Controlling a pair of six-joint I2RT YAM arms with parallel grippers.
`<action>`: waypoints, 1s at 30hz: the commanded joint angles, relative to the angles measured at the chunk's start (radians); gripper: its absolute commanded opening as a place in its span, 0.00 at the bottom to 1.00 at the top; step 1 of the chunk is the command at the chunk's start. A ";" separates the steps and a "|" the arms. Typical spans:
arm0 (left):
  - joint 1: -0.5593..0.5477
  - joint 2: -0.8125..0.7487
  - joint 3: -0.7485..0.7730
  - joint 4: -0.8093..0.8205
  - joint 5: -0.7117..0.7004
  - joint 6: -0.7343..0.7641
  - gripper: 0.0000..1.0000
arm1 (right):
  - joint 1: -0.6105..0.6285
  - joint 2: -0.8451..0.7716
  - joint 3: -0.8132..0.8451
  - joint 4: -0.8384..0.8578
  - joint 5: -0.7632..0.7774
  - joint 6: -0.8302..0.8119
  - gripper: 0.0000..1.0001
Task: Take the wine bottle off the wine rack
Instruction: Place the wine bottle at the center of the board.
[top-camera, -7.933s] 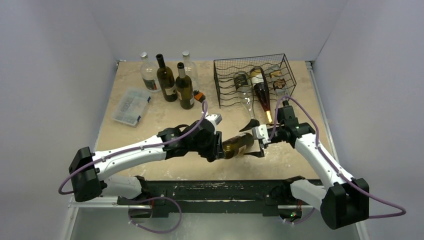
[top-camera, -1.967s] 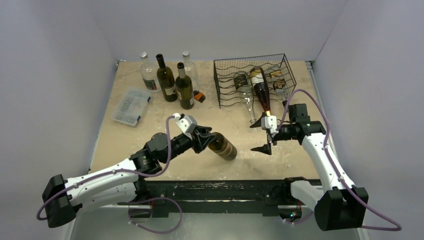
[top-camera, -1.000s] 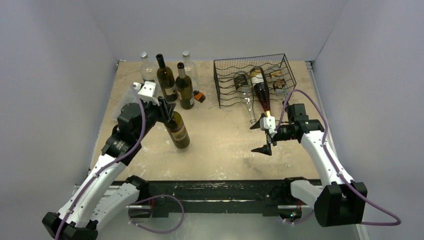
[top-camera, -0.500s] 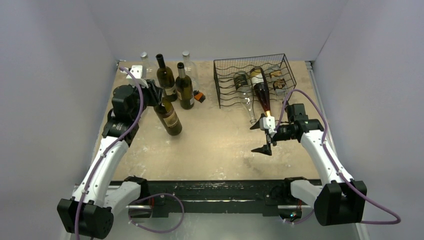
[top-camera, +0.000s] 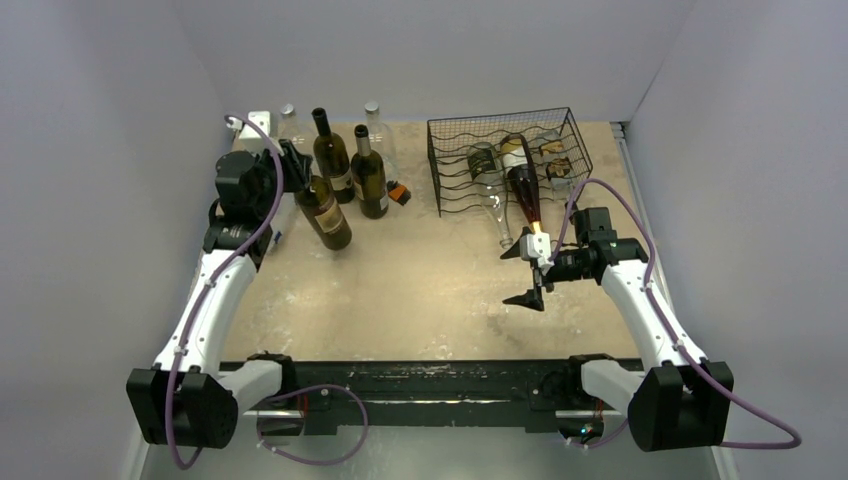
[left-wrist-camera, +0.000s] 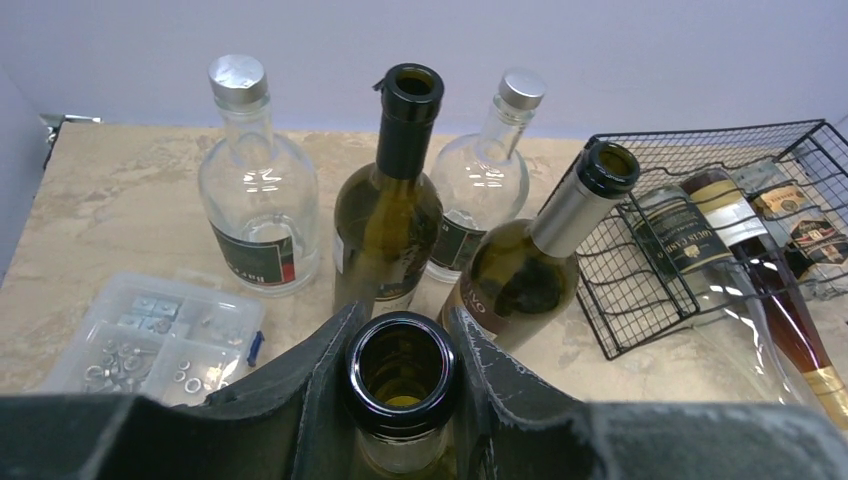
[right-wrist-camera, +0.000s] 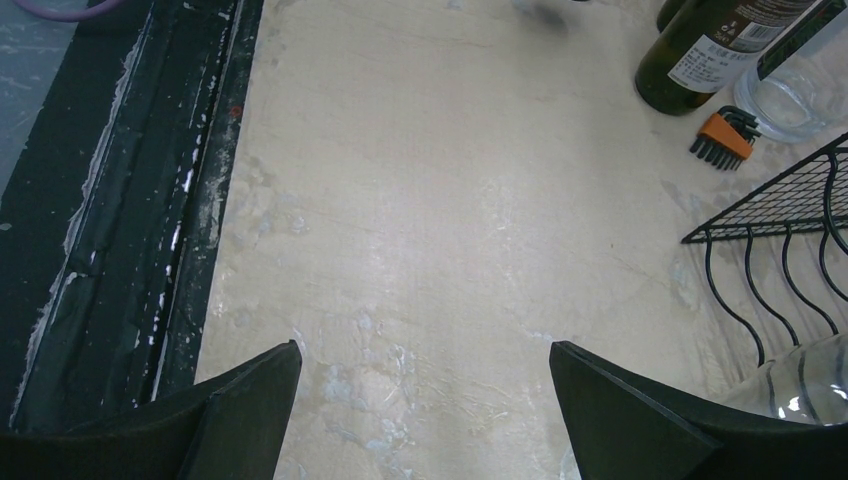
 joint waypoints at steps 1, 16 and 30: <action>0.033 0.011 0.076 0.179 0.025 0.014 0.00 | -0.004 0.005 0.033 -0.018 0.001 -0.018 0.99; 0.095 0.134 0.086 0.309 0.016 0.049 0.00 | -0.008 0.027 0.045 -0.057 -0.002 -0.055 0.99; 0.108 0.212 0.068 0.399 0.016 0.112 0.00 | -0.012 0.048 0.056 -0.094 -0.004 -0.096 0.99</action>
